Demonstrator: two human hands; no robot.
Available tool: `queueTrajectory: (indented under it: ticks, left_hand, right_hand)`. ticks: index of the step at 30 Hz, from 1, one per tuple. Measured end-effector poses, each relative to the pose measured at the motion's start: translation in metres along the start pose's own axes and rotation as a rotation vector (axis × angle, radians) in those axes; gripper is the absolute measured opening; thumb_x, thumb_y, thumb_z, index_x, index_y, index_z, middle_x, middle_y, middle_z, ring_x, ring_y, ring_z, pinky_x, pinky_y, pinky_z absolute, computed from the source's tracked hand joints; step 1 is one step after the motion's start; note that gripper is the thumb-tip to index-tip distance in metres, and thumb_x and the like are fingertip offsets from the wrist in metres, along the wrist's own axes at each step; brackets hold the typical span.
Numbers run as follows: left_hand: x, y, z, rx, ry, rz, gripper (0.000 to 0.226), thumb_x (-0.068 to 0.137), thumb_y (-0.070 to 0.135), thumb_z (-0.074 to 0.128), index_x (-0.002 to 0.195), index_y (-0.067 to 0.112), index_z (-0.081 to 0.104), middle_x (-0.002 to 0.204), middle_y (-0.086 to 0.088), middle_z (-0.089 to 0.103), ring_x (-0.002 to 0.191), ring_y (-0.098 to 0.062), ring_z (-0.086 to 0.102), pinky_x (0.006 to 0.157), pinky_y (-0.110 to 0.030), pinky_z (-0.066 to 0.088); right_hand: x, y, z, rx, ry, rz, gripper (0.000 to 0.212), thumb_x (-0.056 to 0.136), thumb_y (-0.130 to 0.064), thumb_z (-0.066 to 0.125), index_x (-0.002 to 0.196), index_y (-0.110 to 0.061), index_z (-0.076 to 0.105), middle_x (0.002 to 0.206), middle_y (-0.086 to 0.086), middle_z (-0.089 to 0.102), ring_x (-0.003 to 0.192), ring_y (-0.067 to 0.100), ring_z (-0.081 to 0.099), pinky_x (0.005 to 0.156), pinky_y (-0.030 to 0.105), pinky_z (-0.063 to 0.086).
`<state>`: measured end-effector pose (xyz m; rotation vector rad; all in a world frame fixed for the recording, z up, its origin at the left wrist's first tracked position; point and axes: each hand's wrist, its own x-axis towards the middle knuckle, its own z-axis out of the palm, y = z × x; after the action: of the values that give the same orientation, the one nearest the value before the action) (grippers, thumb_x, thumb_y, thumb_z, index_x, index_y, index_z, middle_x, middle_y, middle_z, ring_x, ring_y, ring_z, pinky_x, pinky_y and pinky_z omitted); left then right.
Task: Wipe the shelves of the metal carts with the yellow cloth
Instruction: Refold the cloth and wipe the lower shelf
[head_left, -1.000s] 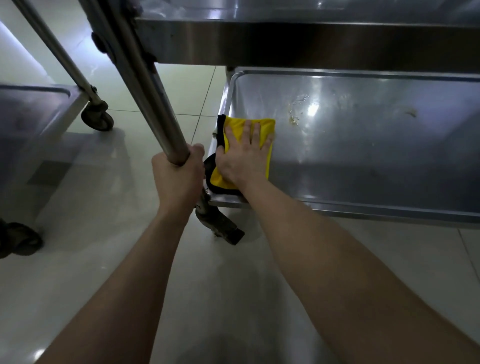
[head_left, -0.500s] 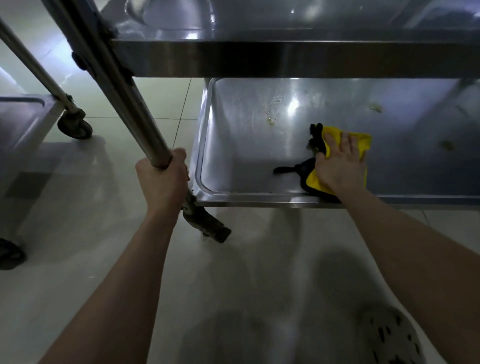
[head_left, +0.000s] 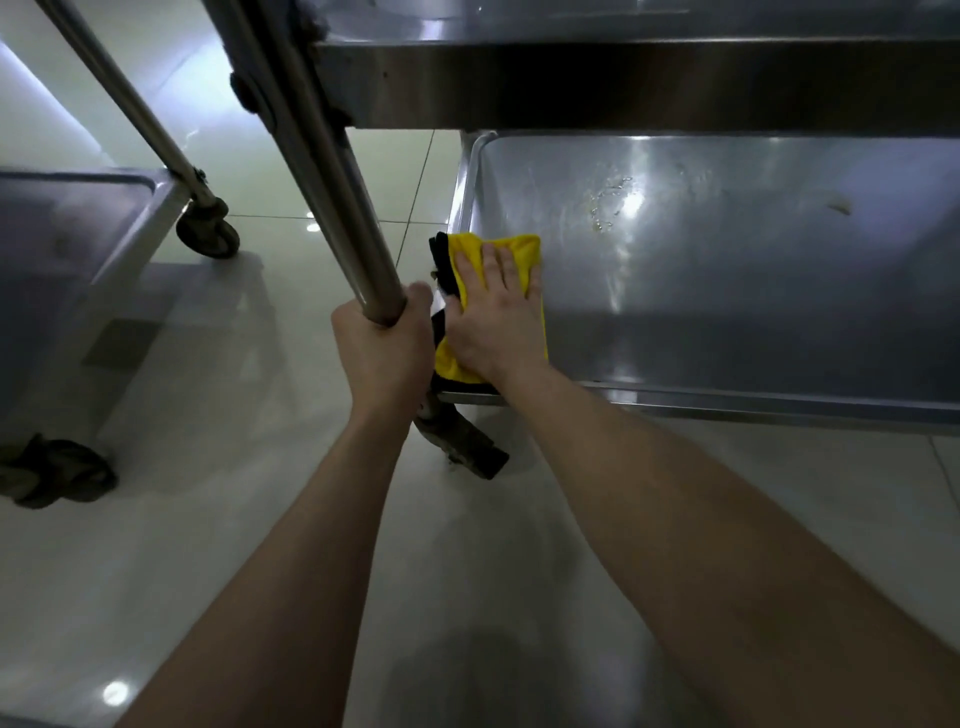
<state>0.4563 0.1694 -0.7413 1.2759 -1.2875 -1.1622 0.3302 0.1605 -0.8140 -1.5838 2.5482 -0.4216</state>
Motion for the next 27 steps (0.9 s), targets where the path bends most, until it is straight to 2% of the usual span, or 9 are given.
queueTrajectory:
  ticks: [6,10,13,16,18,19,21,24,27]
  left_hand:
    - [0.003,-0.001,-0.003,0.032,-0.019,-0.025,0.022,0.080,0.026,0.070,0.064,0.017,0.058,0.061,-0.010,0.050,0.053,-0.021,0.054,0.051,-0.033,0.046]
    - [0.005,-0.004,-0.005,0.030,-0.024,-0.017,0.017,0.078,0.028,0.070,0.069,0.017,0.059,0.062,-0.011,0.055,0.052,-0.021,0.056,0.050,-0.032,0.049]
    - [0.006,-0.006,-0.002,0.046,-0.019,-0.012,0.028,0.078,0.036,0.069,0.076,0.008,0.064,0.063,-0.009,0.060,0.052,-0.017,0.059,0.052,-0.031,0.050]
    - [-0.009,-0.014,-0.001,0.113,0.173,0.044,0.046,0.084,0.046,0.074,0.104,0.008,0.058,0.089,0.002,0.063,0.071,-0.005,0.060,0.073,-0.024,0.052]
    - [-0.045,-0.028,0.002,0.198,0.379,0.150,0.054,0.087,0.043,0.078,0.115,0.008,0.049,0.108,-0.001,0.051,0.091,-0.011,0.051,0.087,-0.023,0.047]
    - [-0.070,-0.038,0.007,0.260,0.393,0.226,0.051,0.089,0.042,0.078,0.116,0.008,0.049,0.111,-0.002,0.047,0.096,-0.015,0.049,0.091,-0.030,0.048]
    - [-0.113,-0.059,0.029,0.408,0.170,0.396,0.042,0.099,0.041,0.070,0.119,0.009,0.053,0.114,-0.004,0.050,0.104,-0.027,0.054,0.093,-0.047,0.050]
    - [-0.124,-0.072,0.081,0.587,-0.165,0.554,0.044,0.110,0.042,0.052,0.131,0.004,0.058,0.127,-0.015,0.059,0.122,-0.039,0.056,0.108,-0.058,0.046]
    - [-0.091,-0.069,0.120,0.802,-0.263,0.471,0.066,0.112,0.046,0.029,0.162,0.004,0.037,0.169,-0.018,0.039,0.163,-0.033,0.024,0.134,-0.054,0.015]
  right_hand:
    - [-0.034,0.086,-0.024,-0.008,0.023,0.073,0.066,0.106,-0.044,0.038,0.169,-0.035,0.021,0.179,0.001,0.011,0.165,0.022,0.006,0.132,0.056,0.003]
    - [-0.067,0.191,-0.059,0.003,0.023,0.292,0.067,0.107,-0.045,0.040,0.170,-0.038,0.018,0.180,-0.002,0.008,0.165,0.019,0.003,0.132,0.054,0.004]
    - [-0.087,0.236,-0.075,-0.009,0.017,0.404,0.067,0.108,-0.049,0.039,0.170,-0.038,0.015,0.180,-0.001,0.006,0.165,0.020,0.000,0.132,0.056,0.001]
    - [-0.089,0.233,-0.077,-0.013,-0.020,0.408,0.068,0.108,-0.052,0.035,0.170,-0.038,0.012,0.180,0.001,0.002,0.166,0.023,-0.002,0.131,0.058,0.000]
    - [-0.090,0.228,-0.075,-0.024,0.002,0.408,0.068,0.108,-0.053,0.034,0.170,-0.037,0.011,0.180,0.002,0.002,0.165,0.023,-0.003,0.131,0.059,-0.001]
    - [-0.090,0.226,-0.075,-0.031,0.014,0.405,0.068,0.108,-0.053,0.034,0.170,-0.036,0.012,0.180,0.002,0.002,0.165,0.024,-0.003,0.131,0.059,-0.001]
    - [-0.091,0.226,-0.074,-0.039,0.017,0.389,0.068,0.108,-0.053,0.033,0.171,-0.035,0.012,0.180,0.003,0.003,0.165,0.025,-0.002,0.130,0.060,-0.001]
    - [-0.092,0.226,-0.071,-0.058,0.051,0.373,0.068,0.108,-0.051,0.033,0.171,-0.032,0.014,0.179,0.006,0.006,0.165,0.027,0.000,0.130,0.060,-0.002]
    - [-0.093,0.231,-0.070,-0.071,0.073,0.330,0.068,0.108,-0.051,0.034,0.171,-0.031,0.016,0.179,0.008,0.007,0.165,0.029,0.000,0.130,0.061,-0.002]
